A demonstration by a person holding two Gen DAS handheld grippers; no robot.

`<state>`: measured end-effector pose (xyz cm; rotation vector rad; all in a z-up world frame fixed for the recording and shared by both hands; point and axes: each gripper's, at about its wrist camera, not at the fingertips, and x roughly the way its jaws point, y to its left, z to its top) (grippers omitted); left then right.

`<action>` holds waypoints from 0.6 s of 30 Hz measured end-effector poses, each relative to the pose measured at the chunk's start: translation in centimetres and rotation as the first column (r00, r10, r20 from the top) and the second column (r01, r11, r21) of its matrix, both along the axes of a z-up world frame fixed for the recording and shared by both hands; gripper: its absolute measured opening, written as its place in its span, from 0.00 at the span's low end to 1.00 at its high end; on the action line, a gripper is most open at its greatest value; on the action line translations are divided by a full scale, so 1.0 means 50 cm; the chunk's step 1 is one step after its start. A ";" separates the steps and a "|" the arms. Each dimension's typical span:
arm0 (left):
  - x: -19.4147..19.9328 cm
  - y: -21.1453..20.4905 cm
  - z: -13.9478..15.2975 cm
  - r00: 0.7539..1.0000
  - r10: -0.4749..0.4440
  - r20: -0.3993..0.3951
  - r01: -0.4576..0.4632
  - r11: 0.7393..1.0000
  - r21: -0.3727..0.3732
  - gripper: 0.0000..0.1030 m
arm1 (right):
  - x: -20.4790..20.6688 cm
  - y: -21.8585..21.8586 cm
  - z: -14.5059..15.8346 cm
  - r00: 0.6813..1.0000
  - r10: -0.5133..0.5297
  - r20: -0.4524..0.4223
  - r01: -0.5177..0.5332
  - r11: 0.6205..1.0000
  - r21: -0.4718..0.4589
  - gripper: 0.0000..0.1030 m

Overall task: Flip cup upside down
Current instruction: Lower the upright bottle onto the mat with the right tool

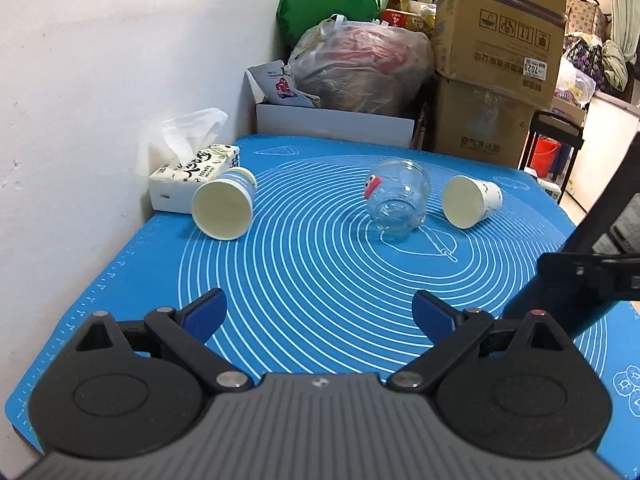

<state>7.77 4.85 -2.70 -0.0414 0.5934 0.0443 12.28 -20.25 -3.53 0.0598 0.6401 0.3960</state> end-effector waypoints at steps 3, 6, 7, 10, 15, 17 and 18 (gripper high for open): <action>0.006 -0.010 -0.006 1.000 -0.002 -0.013 0.003 1.000 0.011 0.95 | 0.036 0.007 0.000 1.000 -0.017 0.007 0.017 1.000 0.023 0.63; 0.011 -0.019 -0.010 1.000 -0.005 -0.019 0.005 1.000 0.024 0.95 | 0.009 0.016 0.000 1.000 -0.008 0.014 0.008 1.000 0.000 0.63; 0.012 -0.021 -0.010 1.000 -0.007 -0.020 0.007 1.000 0.025 0.95 | 0.001 0.023 0.015 1.000 -0.004 0.017 0.004 1.000 -0.012 0.63; 0.013 -0.027 -0.012 1.000 -0.012 -0.023 0.012 0.999 0.031 0.95 | -0.003 0.057 0.025 0.999 0.006 0.038 -0.004 0.999 -0.051 0.63; 0.012 -0.033 -0.013 0.999 -0.022 -0.029 0.024 0.999 0.049 0.95 | -0.014 0.076 0.047 0.999 0.005 0.050 -0.002 0.997 -0.072 0.63; 0.013 -0.034 -0.015 0.999 -0.022 -0.034 0.024 0.999 0.049 0.95 | -0.013 0.080 0.045 0.999 -0.001 0.052 0.005 0.997 -0.073 0.63; 0.014 -0.035 -0.015 0.999 -0.024 -0.037 0.025 0.999 0.047 0.95 | -0.011 0.082 0.045 0.999 -0.004 0.053 0.008 0.997 -0.073 0.63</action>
